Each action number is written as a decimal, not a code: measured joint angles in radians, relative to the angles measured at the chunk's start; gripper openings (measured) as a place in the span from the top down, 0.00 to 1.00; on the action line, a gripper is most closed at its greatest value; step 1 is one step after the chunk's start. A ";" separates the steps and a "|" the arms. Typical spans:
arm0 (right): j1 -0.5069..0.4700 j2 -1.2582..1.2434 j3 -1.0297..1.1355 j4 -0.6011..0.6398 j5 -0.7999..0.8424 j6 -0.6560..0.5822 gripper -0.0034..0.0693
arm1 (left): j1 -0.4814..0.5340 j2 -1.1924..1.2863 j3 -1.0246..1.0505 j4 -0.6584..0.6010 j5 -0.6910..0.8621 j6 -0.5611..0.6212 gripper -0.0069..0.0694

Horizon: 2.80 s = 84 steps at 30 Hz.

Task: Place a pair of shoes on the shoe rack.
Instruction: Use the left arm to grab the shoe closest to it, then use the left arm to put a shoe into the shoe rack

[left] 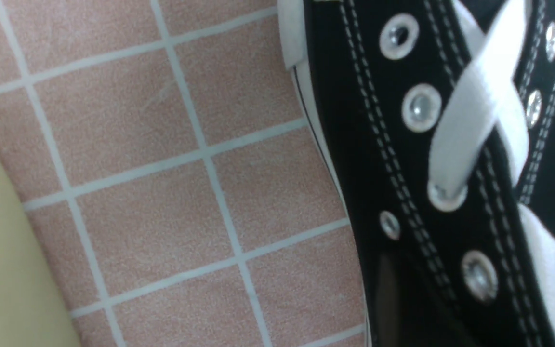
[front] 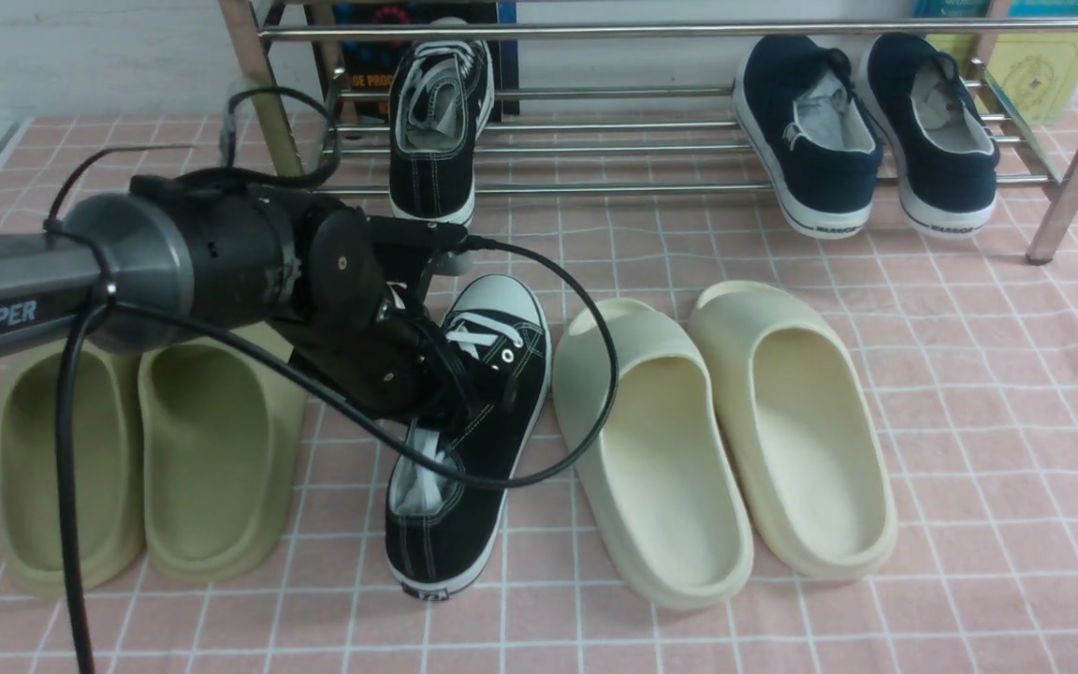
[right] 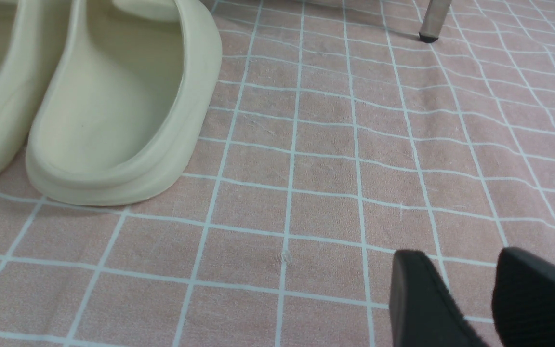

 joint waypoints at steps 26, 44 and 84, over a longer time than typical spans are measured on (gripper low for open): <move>0.000 0.000 0.000 0.000 0.000 0.000 0.62 | -0.001 0.140 -0.596 -0.107 0.249 -0.037 0.81; 0.000 0.000 0.000 0.000 0.000 0.000 0.62 | -0.001 0.467 -0.995 0.107 0.093 -0.250 0.81; 0.000 0.000 0.000 0.000 0.000 0.000 0.62 | 0.011 0.286 -1.019 0.198 0.265 -0.161 0.49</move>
